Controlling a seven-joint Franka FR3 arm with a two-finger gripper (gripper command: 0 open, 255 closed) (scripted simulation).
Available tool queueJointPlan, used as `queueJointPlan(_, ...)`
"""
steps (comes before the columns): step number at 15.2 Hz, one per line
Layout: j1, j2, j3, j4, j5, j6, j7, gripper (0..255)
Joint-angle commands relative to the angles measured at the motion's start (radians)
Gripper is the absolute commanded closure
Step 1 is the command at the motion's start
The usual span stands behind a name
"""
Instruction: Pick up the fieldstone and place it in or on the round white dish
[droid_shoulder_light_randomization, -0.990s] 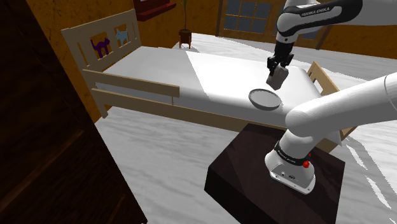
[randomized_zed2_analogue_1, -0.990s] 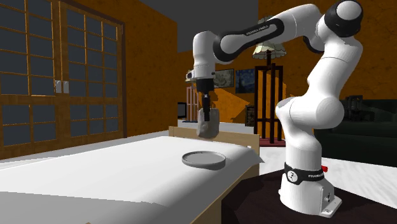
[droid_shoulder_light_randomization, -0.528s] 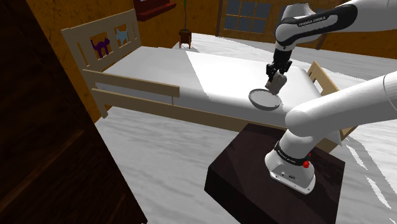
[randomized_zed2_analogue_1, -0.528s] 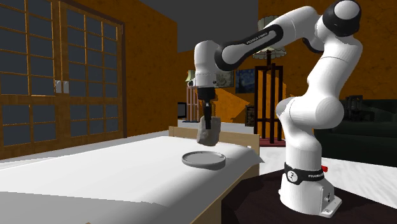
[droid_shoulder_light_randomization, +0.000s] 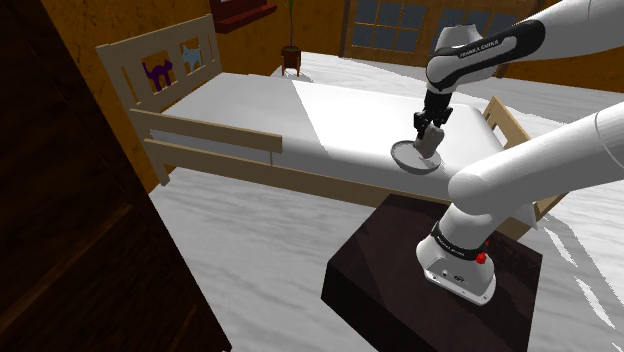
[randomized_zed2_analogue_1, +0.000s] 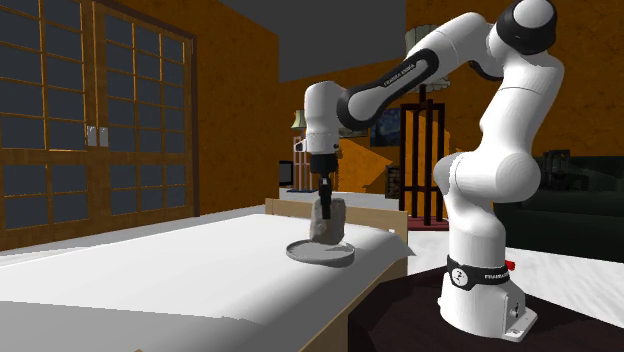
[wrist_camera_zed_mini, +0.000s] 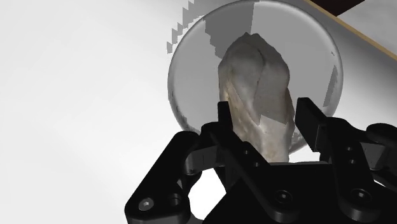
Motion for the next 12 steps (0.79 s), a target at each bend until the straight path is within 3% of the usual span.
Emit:
queueJointPlan(1,-0.003,0.012,-0.008,-0.017,-0.007,0.03,0.001,255)
queueJointPlan(9,-0.003,0.012,-0.007,-0.017,-0.006,0.03,0.001,255)
queueJointPlan(10,-0.003,0.012,-0.007,-0.018,-0.006,0.031,0.001,0)
queueJointPlan(12,-0.003,0.013,-0.007,-0.017,-0.006,0.031,0.001,0)
